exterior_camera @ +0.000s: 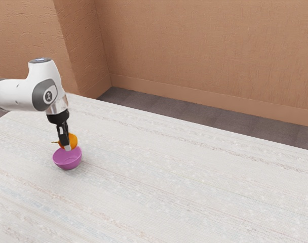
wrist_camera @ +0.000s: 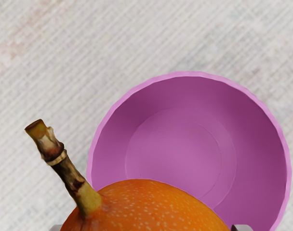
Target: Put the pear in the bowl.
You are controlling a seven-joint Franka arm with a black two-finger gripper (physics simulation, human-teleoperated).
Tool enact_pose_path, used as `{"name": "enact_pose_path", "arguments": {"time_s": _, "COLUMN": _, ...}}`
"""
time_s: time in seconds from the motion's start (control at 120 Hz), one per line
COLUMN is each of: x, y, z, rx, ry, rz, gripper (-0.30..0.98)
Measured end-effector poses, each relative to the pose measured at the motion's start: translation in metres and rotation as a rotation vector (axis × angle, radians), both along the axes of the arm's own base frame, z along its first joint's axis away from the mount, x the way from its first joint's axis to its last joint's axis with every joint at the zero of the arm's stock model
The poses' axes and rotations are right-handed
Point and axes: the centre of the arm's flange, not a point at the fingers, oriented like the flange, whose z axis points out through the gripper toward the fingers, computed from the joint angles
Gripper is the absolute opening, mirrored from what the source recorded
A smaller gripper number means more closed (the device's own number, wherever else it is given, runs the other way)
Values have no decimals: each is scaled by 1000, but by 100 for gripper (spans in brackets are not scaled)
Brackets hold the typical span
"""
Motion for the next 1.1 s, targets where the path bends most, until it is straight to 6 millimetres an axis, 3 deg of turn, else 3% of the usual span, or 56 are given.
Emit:
{"name": "enact_pose_path", "arguments": {"time_s": 0.25, "x": 1, "y": 24, "z": -39, "rx": -12, "ry": 18, "rz": 41, "gripper": 36}}
{"name": "enact_pose_path", "arguments": {"time_s": 0.583, "x": 3, "y": 31, "z": -39, "rx": -6, "ry": -14, "rz": 54, "gripper": 57}}
{"name": "enact_pose_path", "arguments": {"time_s": 0.667, "x": 9, "y": 10, "z": -4, "rx": 3, "ry": -66, "rz": 9, "gripper": 60}}
{"name": "enact_pose_path", "arguments": {"time_s": 0.767, "x": 11, "y": -26, "z": 59, "rx": 15, "ry": -137, "rz": -120, "gripper": 63}}
{"name": "enact_pose_path", "arguments": {"time_s": 0.908, "x": 13, "y": -36, "z": 148, "rx": 23, "ry": -206, "rz": -368, "gripper": 65}}
{"name": "enact_pose_path", "arguments": {"time_s": 0.975, "x": 13, "y": -37, "z": 169, "rx": 22, "ry": -208, "rz": -515, "gripper": 65}}
{"name": "enact_pose_path", "arguments": {"time_s": 1.1, "x": 8, "y": -39, "z": 189, "rx": 10, "ry": -192, "rz": -821, "gripper": 66}}
